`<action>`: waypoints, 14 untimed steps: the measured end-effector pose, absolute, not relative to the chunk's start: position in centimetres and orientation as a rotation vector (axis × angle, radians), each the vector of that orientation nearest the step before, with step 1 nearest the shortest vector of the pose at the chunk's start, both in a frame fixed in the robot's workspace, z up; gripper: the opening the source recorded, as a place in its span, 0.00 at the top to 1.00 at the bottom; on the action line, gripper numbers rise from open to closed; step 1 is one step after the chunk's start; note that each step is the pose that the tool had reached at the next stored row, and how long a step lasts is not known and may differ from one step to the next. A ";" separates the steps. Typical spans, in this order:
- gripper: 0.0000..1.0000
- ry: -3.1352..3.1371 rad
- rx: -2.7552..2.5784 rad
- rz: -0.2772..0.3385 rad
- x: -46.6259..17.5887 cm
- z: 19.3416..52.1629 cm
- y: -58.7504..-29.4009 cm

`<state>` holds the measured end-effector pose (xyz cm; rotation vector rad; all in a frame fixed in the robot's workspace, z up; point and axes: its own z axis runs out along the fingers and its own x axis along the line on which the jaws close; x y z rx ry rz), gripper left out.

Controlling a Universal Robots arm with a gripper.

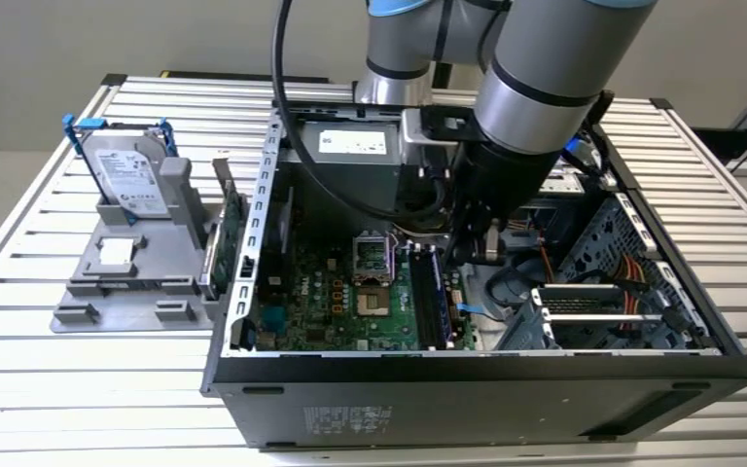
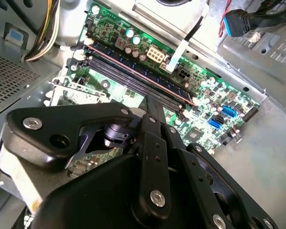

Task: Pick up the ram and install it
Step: 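Press down the ram until it locks into place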

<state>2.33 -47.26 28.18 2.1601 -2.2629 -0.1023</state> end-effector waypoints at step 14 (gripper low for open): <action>1.00 -2.262 2.159 -0.102 2.3 29.2 -47.3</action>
